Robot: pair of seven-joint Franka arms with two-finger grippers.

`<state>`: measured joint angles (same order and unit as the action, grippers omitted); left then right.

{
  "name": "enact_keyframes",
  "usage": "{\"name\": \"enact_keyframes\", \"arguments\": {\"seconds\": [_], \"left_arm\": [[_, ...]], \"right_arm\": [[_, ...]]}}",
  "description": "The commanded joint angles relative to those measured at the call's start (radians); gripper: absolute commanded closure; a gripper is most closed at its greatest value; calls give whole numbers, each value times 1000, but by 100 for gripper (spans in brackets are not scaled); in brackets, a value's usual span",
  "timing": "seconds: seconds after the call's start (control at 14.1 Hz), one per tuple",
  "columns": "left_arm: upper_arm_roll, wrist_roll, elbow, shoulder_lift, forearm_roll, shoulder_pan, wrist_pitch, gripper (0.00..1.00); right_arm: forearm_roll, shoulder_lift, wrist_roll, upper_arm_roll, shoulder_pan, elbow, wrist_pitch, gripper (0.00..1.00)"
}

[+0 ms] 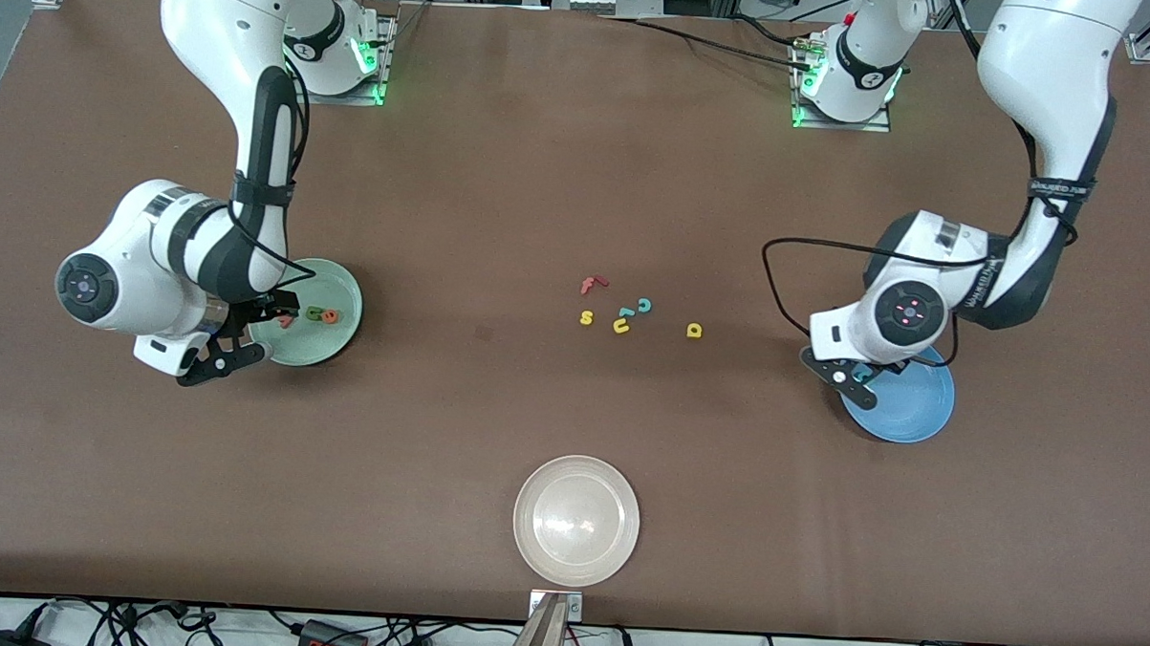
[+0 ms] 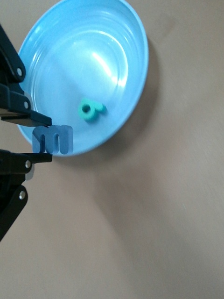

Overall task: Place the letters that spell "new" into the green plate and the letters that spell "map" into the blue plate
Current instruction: 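Carry the w and m to the green and blue plates with both grippers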

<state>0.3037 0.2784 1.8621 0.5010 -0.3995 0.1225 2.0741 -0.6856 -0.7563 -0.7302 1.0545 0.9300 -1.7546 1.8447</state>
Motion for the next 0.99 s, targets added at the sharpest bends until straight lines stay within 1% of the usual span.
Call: {"name": "enact_keyframes", "arguments": {"seconds": [0.0,0.14,0.28,0.35,0.42,0.5,0.64,0.71,0.78,0.85,0.92], "left_arm": [[11,118,-9,28,-38,98,84,92],[11,175,-9,62,-39,150,136,92],[11,208,-17,76,-39,163,164,92],[11,209,-17,76,-39,163,164,92],[11,212,-17,74,-39,164,164,92],[11,223,-17,73,-39,163,164,92],[11,240,-17,70,-39,160,161,87],[12,248,-17,68,-39,161,158,72],[20,254,-18,64,-39,161,147,24],[25,255,-21,51,-39,158,133,0],[28,252,-30,41,-38,151,104,0]], "right_arm": [[-63,2,29,-2,-8,21,-32,0],[-72,2,29,-2,-13,23,-33,0],[-72,5,67,-7,-7,23,-27,0],[-62,23,142,-20,-14,24,-24,0],[-43,47,208,-49,-22,24,-22,0],[7,81,271,-104,-54,27,-21,0],[163,181,413,-280,-178,52,25,0],[267,234,501,-379,-239,50,50,0],[347,276,585,-469,-299,50,56,0],[386,306,638,-526,-333,52,54,0],[418,337,685,-566,-359,52,53,0]]}}
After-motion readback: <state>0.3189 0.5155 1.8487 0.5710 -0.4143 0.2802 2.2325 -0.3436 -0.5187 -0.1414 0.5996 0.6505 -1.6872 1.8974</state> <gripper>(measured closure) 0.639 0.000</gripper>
